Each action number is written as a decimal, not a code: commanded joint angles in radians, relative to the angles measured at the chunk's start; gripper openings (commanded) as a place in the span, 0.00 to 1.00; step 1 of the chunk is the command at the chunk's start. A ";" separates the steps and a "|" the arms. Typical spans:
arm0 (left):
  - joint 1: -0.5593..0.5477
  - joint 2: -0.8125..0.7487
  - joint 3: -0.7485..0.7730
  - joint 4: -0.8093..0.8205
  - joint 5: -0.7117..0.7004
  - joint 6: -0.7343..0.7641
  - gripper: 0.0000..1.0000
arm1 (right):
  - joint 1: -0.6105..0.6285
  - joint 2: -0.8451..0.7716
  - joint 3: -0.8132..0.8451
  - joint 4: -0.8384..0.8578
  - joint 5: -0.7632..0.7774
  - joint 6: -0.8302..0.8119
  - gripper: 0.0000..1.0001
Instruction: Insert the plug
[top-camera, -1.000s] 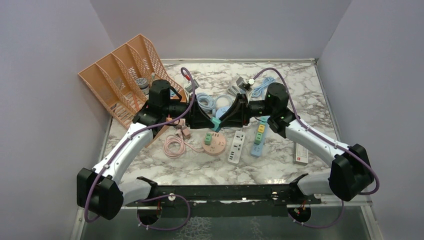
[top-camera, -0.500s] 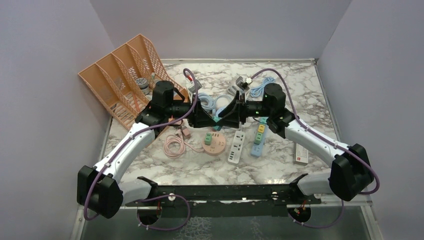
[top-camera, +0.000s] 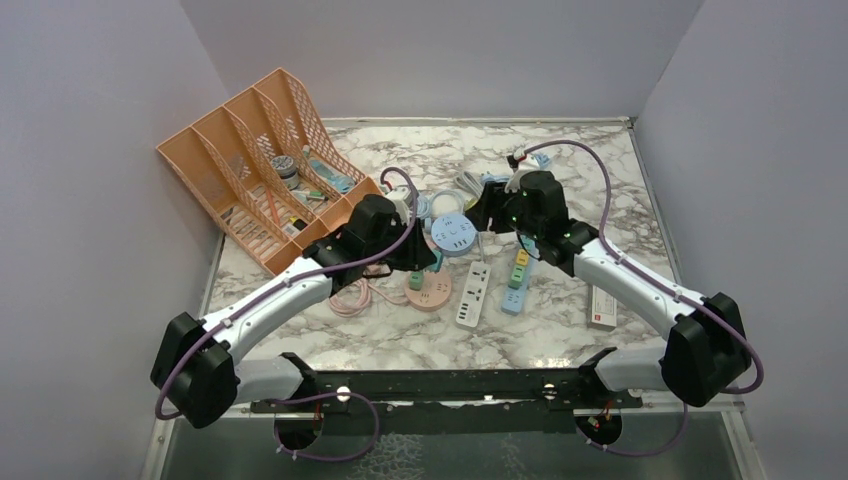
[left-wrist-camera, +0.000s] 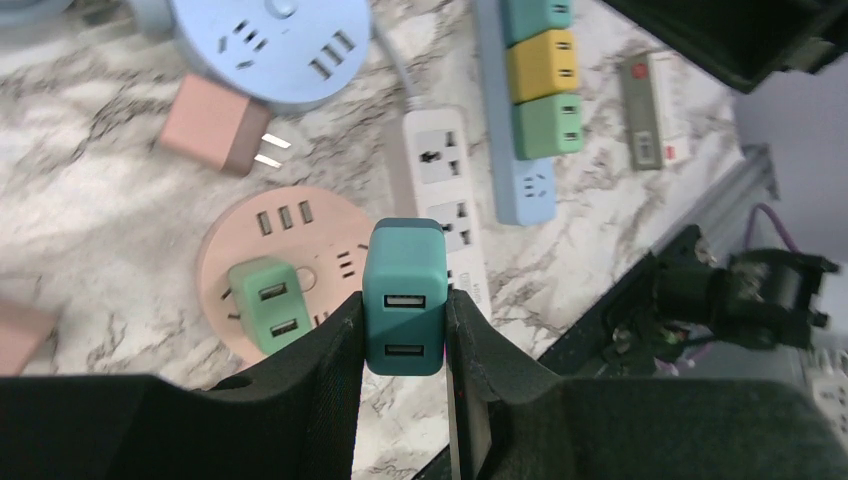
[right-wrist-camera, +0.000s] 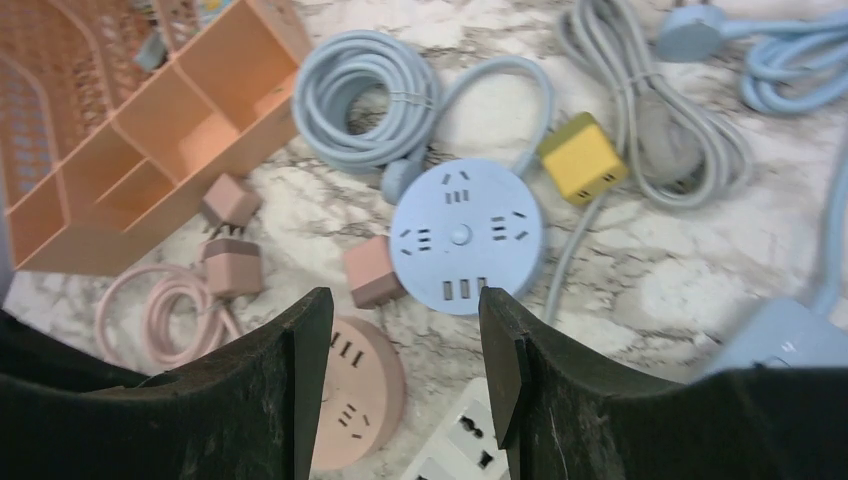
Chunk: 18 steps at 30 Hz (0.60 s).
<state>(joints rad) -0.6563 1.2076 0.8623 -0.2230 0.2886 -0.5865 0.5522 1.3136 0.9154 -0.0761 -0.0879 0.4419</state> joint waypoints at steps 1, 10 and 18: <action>-0.083 0.050 0.068 -0.138 -0.326 -0.121 0.00 | 0.003 -0.034 0.026 -0.102 0.258 0.045 0.56; -0.154 0.195 0.157 -0.248 -0.388 -0.205 0.00 | 0.003 -0.043 0.009 -0.110 0.291 0.063 0.55; -0.204 0.293 0.233 -0.323 -0.441 -0.206 0.00 | 0.003 -0.041 0.000 -0.106 0.302 0.066 0.55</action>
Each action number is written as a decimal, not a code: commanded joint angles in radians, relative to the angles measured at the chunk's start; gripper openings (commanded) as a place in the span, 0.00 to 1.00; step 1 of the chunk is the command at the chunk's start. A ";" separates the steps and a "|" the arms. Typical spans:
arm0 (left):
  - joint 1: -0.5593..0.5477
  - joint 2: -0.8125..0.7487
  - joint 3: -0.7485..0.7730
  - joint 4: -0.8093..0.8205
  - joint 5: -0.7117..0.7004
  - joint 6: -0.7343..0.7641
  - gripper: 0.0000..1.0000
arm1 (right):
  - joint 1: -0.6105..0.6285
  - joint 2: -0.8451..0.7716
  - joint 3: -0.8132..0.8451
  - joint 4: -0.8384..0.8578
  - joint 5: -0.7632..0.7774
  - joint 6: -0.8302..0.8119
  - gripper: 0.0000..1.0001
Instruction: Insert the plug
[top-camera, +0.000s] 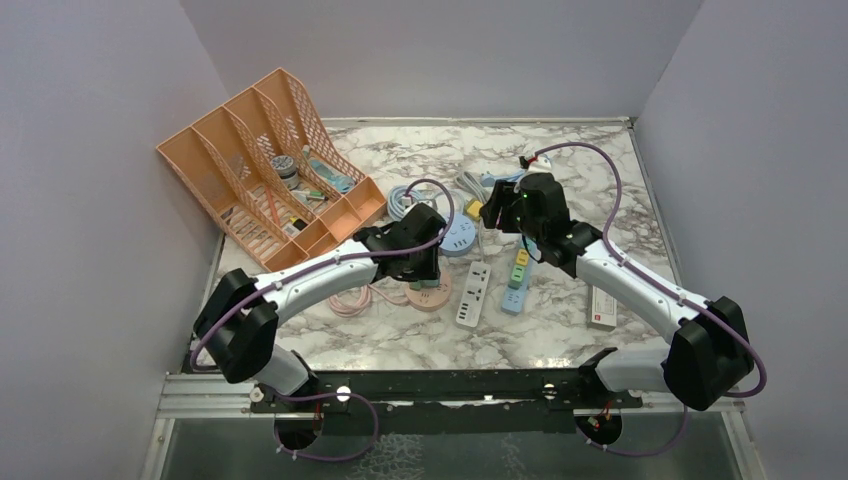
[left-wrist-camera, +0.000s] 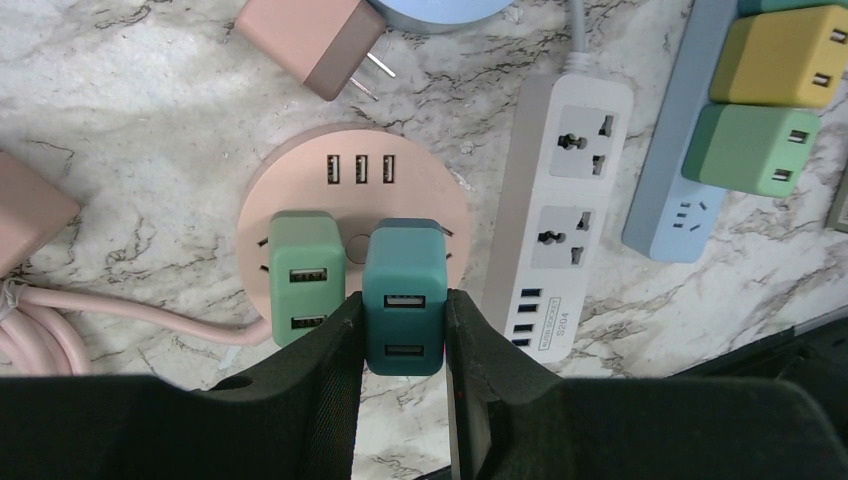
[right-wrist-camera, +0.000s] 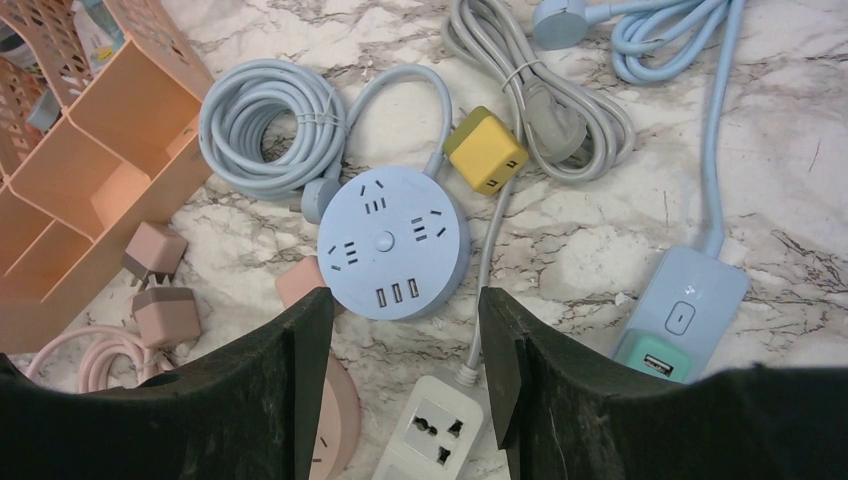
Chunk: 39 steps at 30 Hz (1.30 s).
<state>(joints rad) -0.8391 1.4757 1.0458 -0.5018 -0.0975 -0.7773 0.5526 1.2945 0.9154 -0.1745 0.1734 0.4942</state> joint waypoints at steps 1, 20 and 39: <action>-0.026 0.035 0.058 -0.047 -0.055 -0.013 0.00 | 0.003 -0.021 -0.001 -0.008 0.039 0.014 0.55; -0.045 0.120 0.127 -0.132 -0.011 0.033 0.00 | 0.003 -0.011 0.001 -0.010 0.044 0.016 0.55; -0.069 0.218 0.137 -0.168 -0.063 0.039 0.00 | 0.003 -0.009 -0.005 -0.010 0.051 0.018 0.55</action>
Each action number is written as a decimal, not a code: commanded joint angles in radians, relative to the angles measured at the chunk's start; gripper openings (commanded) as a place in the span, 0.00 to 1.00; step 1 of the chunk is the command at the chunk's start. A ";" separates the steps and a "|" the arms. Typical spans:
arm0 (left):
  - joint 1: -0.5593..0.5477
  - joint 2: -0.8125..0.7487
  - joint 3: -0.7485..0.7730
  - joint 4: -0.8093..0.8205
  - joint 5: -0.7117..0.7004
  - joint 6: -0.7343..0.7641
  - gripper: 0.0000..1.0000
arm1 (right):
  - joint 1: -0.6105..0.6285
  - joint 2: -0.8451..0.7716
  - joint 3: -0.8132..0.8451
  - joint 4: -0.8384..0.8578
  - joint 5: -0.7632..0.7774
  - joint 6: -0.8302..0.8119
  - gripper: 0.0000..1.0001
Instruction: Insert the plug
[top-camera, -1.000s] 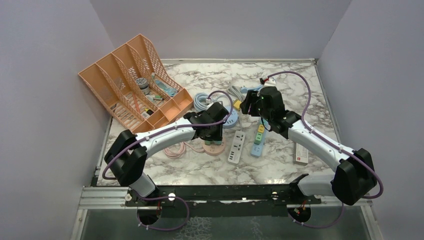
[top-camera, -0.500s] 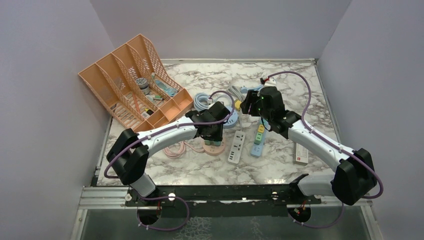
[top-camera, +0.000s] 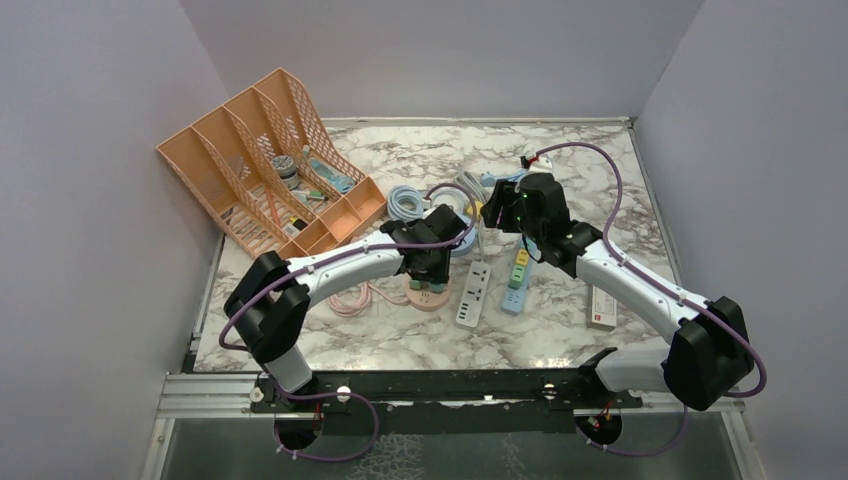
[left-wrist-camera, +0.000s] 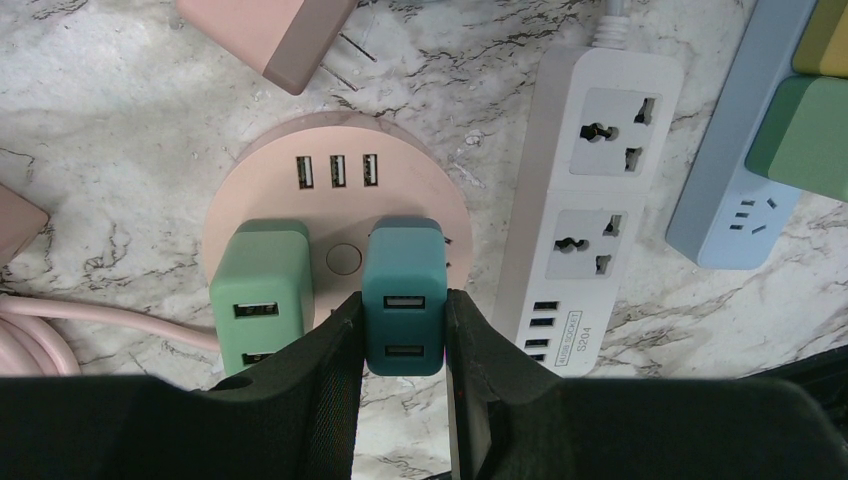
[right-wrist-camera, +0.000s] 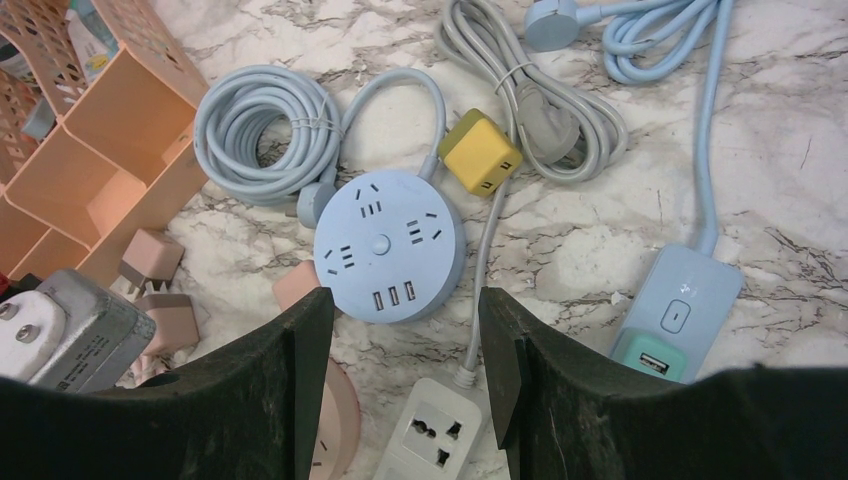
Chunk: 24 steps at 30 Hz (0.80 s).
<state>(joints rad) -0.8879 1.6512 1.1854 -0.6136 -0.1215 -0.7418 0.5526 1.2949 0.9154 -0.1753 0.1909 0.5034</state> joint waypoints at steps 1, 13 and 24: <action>-0.031 0.044 -0.001 -0.066 -0.050 -0.001 0.00 | 0.003 -0.009 -0.004 -0.009 0.036 0.009 0.55; -0.113 0.234 0.010 -0.193 -0.106 -0.032 0.00 | 0.003 -0.015 -0.007 -0.016 0.062 0.009 0.55; -0.089 0.238 -0.103 -0.082 -0.007 -0.008 0.00 | 0.003 -0.020 -0.006 -0.020 0.069 0.008 0.55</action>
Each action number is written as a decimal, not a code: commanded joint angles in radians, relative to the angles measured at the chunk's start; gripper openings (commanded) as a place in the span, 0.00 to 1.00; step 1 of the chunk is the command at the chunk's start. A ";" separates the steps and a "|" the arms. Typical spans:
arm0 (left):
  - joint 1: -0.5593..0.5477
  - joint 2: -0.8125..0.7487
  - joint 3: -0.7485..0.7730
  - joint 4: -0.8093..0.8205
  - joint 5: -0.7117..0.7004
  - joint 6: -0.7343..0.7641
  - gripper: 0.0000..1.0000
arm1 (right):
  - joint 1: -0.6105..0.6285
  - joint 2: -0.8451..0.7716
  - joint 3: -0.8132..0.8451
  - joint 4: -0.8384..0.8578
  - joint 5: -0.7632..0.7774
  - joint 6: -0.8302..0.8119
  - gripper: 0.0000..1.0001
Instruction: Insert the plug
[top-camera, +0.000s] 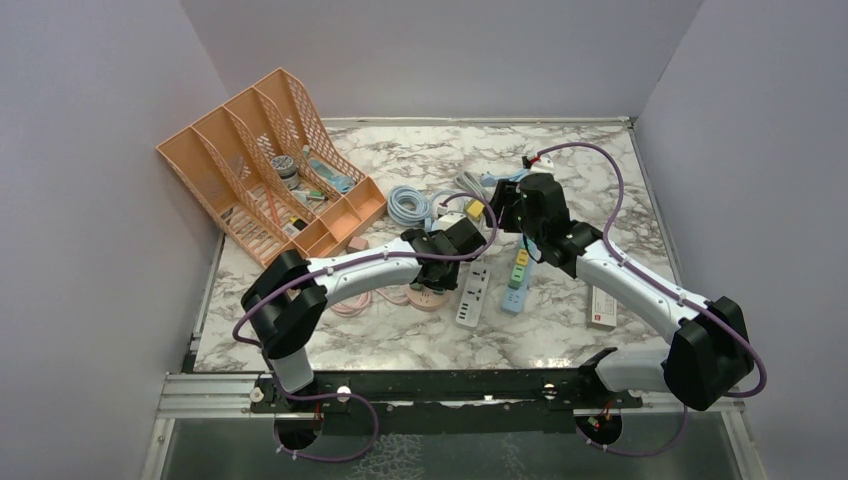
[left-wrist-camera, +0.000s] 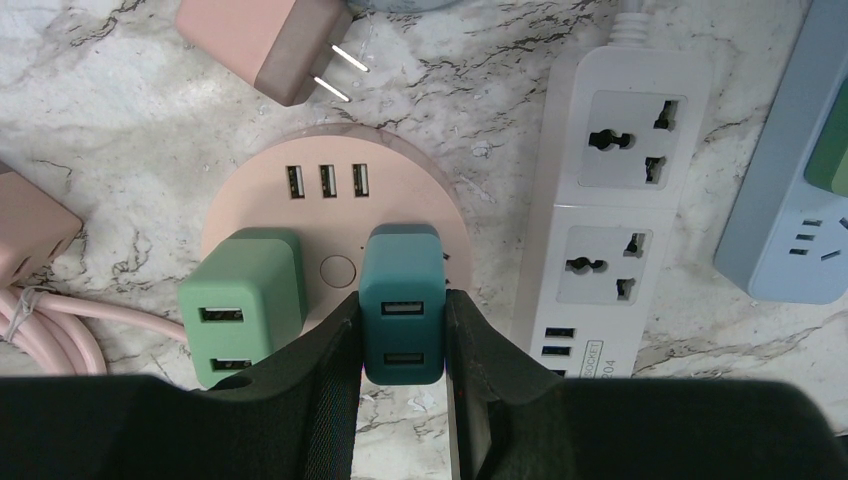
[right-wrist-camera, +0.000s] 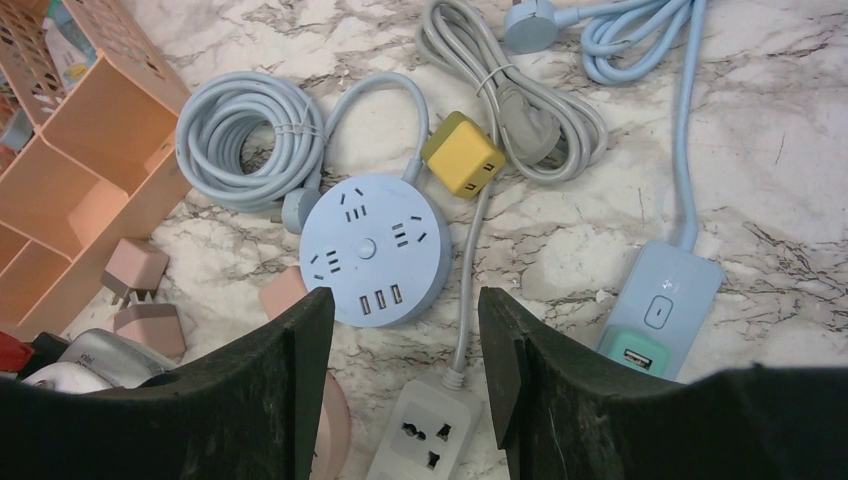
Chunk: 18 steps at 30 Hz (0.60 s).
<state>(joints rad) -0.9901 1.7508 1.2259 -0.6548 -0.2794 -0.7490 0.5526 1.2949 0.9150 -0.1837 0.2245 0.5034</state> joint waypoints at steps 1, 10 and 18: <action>0.016 0.134 -0.145 -0.040 0.152 -0.001 0.00 | 0.002 -0.021 -0.006 -0.013 0.037 0.008 0.55; 0.018 0.095 -0.001 -0.107 0.154 0.025 0.22 | 0.003 -0.019 0.003 -0.018 0.033 0.011 0.54; 0.035 0.034 0.204 -0.188 0.124 0.052 0.51 | 0.003 -0.028 -0.001 -0.020 0.038 0.011 0.54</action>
<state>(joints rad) -0.9554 1.7893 1.3376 -0.7586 -0.1925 -0.7101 0.5526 1.2938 0.9150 -0.1902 0.2272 0.5037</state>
